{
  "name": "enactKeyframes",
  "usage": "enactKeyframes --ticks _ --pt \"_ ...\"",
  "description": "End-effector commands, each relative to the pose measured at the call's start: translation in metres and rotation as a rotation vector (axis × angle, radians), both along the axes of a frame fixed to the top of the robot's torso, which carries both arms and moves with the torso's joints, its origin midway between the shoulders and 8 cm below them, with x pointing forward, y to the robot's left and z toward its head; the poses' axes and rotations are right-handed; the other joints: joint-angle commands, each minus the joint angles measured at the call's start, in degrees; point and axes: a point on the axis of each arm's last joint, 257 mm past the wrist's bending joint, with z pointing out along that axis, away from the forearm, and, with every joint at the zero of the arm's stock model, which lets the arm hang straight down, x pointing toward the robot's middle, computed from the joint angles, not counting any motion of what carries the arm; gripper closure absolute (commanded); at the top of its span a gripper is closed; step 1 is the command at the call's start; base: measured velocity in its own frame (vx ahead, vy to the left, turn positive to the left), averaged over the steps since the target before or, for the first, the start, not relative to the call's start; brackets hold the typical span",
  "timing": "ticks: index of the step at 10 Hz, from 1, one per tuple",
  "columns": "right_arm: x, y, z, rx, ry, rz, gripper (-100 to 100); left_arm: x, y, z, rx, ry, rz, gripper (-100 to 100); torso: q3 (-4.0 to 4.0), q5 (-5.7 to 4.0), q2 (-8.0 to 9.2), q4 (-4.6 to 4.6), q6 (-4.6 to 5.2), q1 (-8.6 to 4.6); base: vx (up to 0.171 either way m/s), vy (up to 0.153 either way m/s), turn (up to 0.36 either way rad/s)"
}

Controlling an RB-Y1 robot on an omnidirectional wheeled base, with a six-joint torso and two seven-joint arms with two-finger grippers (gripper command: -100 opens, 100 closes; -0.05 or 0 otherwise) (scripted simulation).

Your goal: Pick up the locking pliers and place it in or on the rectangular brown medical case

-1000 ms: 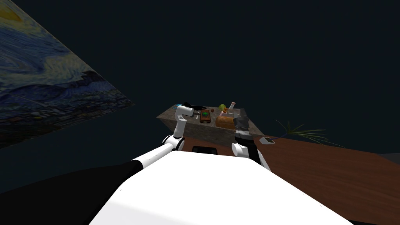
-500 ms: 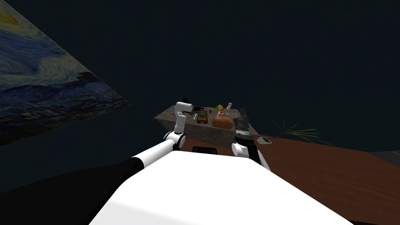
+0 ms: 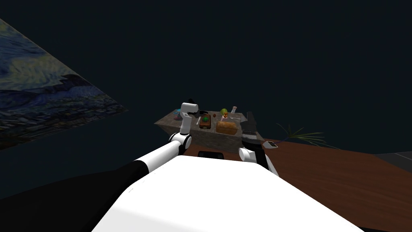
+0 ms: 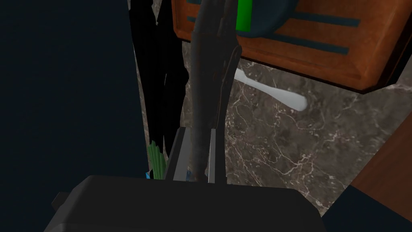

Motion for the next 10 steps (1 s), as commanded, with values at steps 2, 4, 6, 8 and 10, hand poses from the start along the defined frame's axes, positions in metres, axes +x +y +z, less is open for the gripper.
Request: enactKeyframes --ticks 2,4,6,8,10 --pt "0.0000 0.0000 0.0000 0.000 0.000 0.000 0 0.0014 0.0012 -0.0009 0.005 0.041 -0.008 100 0.00 0.01 -0.01 0.00 0.00 0.04 0.062 -0.058 -0.039" --pt "0.0000 0.0000 0.0000 0.000 0.000 0.000 0 0.0018 0.0016 -0.0017 0.009 0.070 -0.014 100 -0.01 0.01 -0.02 0.00 0.00 0.04 0.063 -0.057 -0.036" --pt "0.0000 0.0000 0.0000 0.000 0.000 0.000 0 0.0018 0.0032 -0.0024 0.015 0.106 -0.021 100 -0.02 0.01 -0.03 0.00 0.00 0.08 0.076 -0.050 -0.046" --pt "0.0000 0.0000 0.0000 0.000 0.000 0.000 0 0.0020 0.0035 -0.0024 0.015 0.109 -0.021 100 -0.04 0.00 -0.08 -0.02 0.00 0.04 0.056 -0.044 -0.022" --pt "0.0000 0.0000 0.0000 0.000 0.000 0.000 0 0.0019 0.0034 -0.0025 0.016 0.111 -0.022 -100 0.10 0.04 0.18 0.03 -0.03 0.26 0.004 -0.003 0.000"
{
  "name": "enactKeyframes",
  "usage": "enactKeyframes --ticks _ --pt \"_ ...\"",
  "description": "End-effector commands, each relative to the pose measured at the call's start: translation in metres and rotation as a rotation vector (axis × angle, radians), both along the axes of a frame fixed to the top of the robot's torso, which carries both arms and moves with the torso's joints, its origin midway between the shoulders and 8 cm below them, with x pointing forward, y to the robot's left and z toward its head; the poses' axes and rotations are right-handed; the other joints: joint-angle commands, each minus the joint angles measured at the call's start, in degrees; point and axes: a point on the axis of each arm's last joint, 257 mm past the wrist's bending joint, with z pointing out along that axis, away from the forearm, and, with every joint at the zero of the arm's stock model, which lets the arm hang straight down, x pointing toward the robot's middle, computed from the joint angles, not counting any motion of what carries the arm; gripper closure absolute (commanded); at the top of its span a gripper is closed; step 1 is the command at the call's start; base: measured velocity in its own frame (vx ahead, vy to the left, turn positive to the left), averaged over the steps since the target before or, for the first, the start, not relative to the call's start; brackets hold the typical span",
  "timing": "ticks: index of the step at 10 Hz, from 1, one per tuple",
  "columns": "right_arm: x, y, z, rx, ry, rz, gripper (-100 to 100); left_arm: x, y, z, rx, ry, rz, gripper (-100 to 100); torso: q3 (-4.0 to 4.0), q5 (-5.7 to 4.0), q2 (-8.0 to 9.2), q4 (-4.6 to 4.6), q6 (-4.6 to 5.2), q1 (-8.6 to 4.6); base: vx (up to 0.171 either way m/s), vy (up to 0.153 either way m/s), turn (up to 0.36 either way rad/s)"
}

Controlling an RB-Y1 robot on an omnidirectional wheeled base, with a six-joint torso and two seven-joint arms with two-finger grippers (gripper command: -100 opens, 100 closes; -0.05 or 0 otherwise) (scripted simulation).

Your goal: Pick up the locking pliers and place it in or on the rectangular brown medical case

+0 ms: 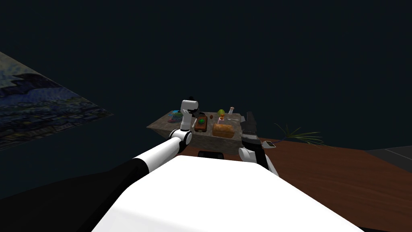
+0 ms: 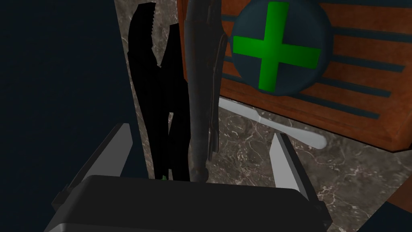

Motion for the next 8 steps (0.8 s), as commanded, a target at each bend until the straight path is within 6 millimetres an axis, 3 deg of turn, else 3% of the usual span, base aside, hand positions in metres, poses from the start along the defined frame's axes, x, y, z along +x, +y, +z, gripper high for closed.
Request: enactKeyframes --ticks 1,3,4,5,8 --pt "0.000 0.000 0.000 0.000 0.000 0.000 0 0.000 0.000 0.000 0.000 0.000 0.000 -100 0.00 0.00 0.00 0.00 0.00 0.00 0.000 0.000 0.000" --pt "0.000 0.000 0.000 0.000 0.000 0.000 0 0.000 0.000 0.000 0.000 0.000 0.000 -100 0.02 0.00 0.04 0.01 0.00 0.02 0.000 0.000 0.000" --pt "0.000 0.000 0.000 0.000 0.000 0.000 0 0.000 0.000 0.000 0.000 0.000 0.000 0 0.03 0.01 0.04 0.01 0.00 0.02 0.000 0.000 0.000" --pt "0.000 0.000 0.000 0.000 0.000 0.000 0 -0.004 -0.001 0.012 -0.001 -0.001 0.000 -100 0.03 0.01 0.04 0.01 0.00 0.02 0.017 0.004 0.000" --pt "0.000 0.000 0.000 0.000 0.000 0.000 0 -0.011 -0.001 0.029 -0.002 -0.001 0.000 -100 -0.03 0.01 -0.05 -0.01 0.00 0.03 0.028 0.005 0.000"
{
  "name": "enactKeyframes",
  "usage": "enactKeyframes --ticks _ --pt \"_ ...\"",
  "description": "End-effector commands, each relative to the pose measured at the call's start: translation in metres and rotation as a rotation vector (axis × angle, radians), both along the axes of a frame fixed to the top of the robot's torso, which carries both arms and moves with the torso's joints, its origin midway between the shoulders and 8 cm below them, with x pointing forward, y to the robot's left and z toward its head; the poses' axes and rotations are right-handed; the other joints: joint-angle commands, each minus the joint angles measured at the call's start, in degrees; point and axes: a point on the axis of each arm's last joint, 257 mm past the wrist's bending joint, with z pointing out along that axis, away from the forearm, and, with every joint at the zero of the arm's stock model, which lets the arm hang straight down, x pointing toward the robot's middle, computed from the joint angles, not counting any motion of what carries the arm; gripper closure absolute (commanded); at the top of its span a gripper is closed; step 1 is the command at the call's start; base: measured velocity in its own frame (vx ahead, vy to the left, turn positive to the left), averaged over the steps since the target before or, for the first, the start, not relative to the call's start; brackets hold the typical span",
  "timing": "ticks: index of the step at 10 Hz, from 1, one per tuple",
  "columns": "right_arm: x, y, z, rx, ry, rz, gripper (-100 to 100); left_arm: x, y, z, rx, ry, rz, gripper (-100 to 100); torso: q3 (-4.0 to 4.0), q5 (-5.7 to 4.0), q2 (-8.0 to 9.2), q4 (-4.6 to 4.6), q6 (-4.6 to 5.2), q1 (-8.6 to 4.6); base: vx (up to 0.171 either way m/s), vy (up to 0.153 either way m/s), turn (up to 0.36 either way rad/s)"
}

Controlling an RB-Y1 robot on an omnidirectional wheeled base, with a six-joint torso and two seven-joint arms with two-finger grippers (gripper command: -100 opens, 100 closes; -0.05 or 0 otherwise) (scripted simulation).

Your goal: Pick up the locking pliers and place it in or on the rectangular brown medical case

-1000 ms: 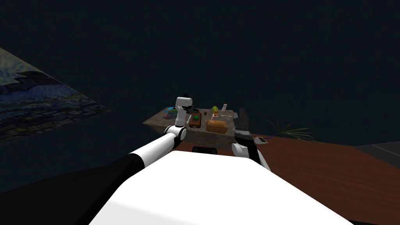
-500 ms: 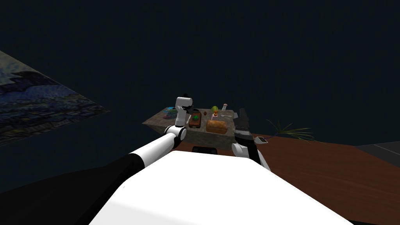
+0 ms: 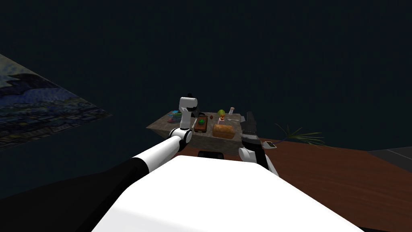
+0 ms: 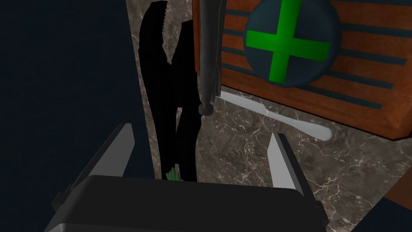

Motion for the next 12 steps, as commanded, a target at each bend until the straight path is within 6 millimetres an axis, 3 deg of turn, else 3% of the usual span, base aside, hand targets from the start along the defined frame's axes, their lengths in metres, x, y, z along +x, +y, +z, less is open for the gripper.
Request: enactKeyframes --ticks 1,5,6,7,12 --pt "0.000 0.000 0.000 0.000 0.000 0.000 0 -0.005 0.000 0.009 0.000 0.002 0.000 -100 0.00 0.00 0.00 0.00 0.00 0.00 0.025 0.006 0.001" --pt "0.000 0.000 0.000 0.000 0.000 0.000 0 -0.016 -0.001 0.030 -0.001 0.001 0.000 -100 0.04 0.00 0.08 0.01 0.00 -0.01 0.008 0.004 -0.007" --pt "0.000 0.000 0.000 0.000 0.000 0.000 0 -0.013 -0.002 0.027 -0.001 -0.002 -0.001 -100 0.05 0.00 0.09 0.02 0.01 -0.02 0.000 0.000 0.000" --pt "0.000 0.000 0.000 0.000 0.000 0.000 0 -0.014 -0.002 0.027 -0.001 0.001 0.000 0 0.05 0.00 0.09 0.01 0.00 -0.02 0.000 0.000 0.000" --pt "0.000 0.000 0.000 0.000 0.000 0.000 0 -0.014 -0.002 0.027 -0.001 0.001 0.000 0 0.05 0.00 0.09 0.01 0.00 -0.02 0.000 0.000 0.000"
